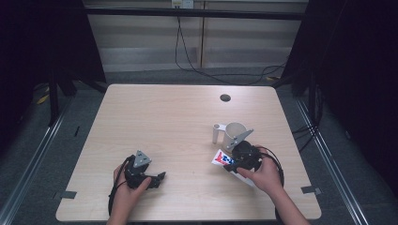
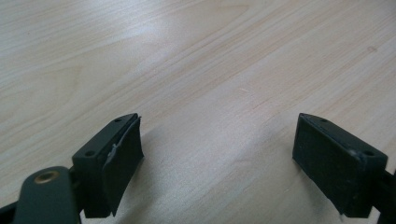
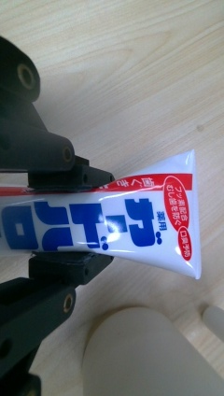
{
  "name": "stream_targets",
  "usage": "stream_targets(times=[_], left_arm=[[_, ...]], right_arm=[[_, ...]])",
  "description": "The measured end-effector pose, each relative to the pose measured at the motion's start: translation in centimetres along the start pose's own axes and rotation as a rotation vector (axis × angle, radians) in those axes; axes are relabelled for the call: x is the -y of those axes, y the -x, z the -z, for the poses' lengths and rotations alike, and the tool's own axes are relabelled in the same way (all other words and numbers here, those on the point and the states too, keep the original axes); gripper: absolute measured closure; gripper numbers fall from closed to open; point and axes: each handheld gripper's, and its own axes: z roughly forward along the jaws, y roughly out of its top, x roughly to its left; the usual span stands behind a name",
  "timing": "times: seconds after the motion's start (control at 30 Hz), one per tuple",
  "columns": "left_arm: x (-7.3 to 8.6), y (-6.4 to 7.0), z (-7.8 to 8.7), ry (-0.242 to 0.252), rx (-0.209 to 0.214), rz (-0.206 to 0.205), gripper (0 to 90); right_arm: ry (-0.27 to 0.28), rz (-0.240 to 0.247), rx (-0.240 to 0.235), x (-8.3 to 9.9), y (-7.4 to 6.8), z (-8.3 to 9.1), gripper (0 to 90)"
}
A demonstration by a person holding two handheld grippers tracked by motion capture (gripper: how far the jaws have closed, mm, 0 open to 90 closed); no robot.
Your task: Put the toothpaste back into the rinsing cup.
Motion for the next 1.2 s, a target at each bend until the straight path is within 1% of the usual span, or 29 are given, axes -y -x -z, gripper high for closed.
stream_targets(times=[0.13, 0.3, 0.43, 0.5, 0.57, 0.67, 0.83, 0.87, 1.07, 1.2], left_arm=[[0.0, 0.0, 0.0, 0.000, 0.000, -0.001, 15.6], [0.0, 0.0, 0.0, -0.001, -0.001, -0.001, 15.6], [0.0, 0.0, 0.0, -0.001, 0.000, -0.001, 15.6], [0.0, 0.0, 0.0, 0.000, -0.001, 0.000, 15.6], [0.0, 0.0, 0.0, -0.001, 0.000, -0.001, 15.6], [0.0, 0.0, 0.0, 0.000, 0.001, 0.000, 15.6], [0.0, 0.0, 0.0, 0.000, 0.000, 0.000, 15.6], [0.0, 0.0, 0.0, 0.000, 0.000, 0.000, 15.6], [0.0, 0.0, 0.0, 0.000, -0.001, 0.000, 15.6], [0.0, 0.0, 0.0, 0.000, -0.001, 0.000, 15.6]], right_arm=[[0.048, -0.014, -0.007, 0.2, 0.2, 0.8, 66.0], [0.104, -0.021, -0.016, 0.1, 0.4, 1.9, 65.9], [0.154, -0.017, -0.025, 0.0, 0.6, 2.6, 65.9], [0.167, -0.023, -0.029, -0.1, 0.5, 3.0, 65.8], [0.183, -0.017, -0.025, -0.2, 0.5, 3.3, 65.8], [0.208, -0.021, -0.035, -0.4, 0.5, 3.8, 65.8], [0.227, -0.027, -0.041, -0.7, 0.6, 4.4, 65.7], [0.241, -0.028, -0.044, -0.8, 0.7, 4.8, 65.6], [0.263, -0.031, -0.038, -1.1, 0.9, 5.5, 65.6], [0.291, -0.036, -0.041, -1.6, 1.1, 6.3, 65.6]])
